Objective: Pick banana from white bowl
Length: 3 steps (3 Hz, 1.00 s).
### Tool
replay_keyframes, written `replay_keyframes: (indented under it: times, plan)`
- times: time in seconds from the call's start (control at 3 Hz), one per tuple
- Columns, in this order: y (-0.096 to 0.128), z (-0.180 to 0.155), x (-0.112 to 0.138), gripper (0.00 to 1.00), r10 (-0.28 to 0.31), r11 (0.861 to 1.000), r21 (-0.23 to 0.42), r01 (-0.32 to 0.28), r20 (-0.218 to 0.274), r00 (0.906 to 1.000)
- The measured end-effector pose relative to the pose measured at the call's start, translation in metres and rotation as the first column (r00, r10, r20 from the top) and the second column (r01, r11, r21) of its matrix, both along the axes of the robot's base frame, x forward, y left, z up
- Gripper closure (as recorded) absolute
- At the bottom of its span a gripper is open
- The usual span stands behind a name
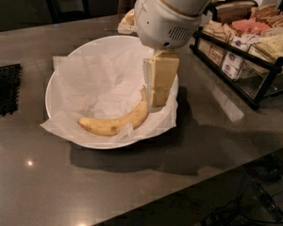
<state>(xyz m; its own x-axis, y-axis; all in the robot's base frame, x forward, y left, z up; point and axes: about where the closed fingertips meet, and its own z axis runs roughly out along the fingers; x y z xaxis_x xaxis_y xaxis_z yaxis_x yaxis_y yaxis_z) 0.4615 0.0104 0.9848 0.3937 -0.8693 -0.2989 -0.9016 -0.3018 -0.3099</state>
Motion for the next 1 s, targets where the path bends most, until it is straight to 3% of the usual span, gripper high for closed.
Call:
replay_keyframes:
  times: [0.33,1.0]
  plan:
    - [-0.006,-0.023,0.026,0.00,-0.041,0.997,-0.061,0.041,-0.008,0.9991]
    - [0.007,-0.065,0.033,0.00,-0.018,0.983,-0.183,0.018,0.001,0.9998]
